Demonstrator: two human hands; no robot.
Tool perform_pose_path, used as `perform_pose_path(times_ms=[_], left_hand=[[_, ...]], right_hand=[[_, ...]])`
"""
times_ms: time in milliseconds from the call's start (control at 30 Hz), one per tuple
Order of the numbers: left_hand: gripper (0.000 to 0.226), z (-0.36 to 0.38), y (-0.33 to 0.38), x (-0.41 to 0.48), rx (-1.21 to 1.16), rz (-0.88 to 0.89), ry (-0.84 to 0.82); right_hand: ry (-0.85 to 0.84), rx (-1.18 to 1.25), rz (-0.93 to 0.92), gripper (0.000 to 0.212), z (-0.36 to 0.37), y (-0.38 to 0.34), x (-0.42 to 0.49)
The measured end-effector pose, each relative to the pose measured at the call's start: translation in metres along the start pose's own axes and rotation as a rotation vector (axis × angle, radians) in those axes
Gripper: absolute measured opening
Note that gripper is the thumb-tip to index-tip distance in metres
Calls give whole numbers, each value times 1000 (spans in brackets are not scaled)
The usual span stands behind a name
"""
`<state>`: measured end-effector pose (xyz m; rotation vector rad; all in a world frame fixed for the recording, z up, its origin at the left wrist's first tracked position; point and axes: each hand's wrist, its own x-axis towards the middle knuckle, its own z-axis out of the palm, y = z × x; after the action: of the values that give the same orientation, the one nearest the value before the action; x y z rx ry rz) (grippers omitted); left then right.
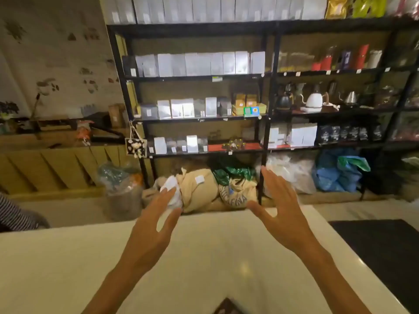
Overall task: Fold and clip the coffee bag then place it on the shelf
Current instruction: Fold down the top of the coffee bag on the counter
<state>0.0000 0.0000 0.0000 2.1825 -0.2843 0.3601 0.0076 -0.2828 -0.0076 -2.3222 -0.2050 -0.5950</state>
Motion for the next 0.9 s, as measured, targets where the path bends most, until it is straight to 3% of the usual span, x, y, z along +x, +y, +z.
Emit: perform_pose_path(times_ms=[133, 300, 400, 500, 567, 700, 900], left_hand=[[52, 60, -65, -108, -155, -393, -91], [37, 109, -87, -186, -200, -731, -108], [39, 130, -83, -196, -235, -877, -221], [12, 146, -69, -193, -359, -889, -275], [15, 151, -64, -186, -381, -840, -236], [7, 146, -61, -167, -530, -879, -122], [63, 116, -53, -152, -432, -720, -39]], right_hand=[[-211, 372, 347, 72, 70, 45, -117], [-245, 302, 574, 87, 105, 73, -205], [-290, 235, 675, 83, 112, 69, -223], [-289, 86, 665, 58, 117, 65, -229], [-242, 145, 632, 43, 121, 63, -232], [-194, 382, 697, 45, 118, 54, -232], [-188, 551, 697, 15, 99, 26, -214]])
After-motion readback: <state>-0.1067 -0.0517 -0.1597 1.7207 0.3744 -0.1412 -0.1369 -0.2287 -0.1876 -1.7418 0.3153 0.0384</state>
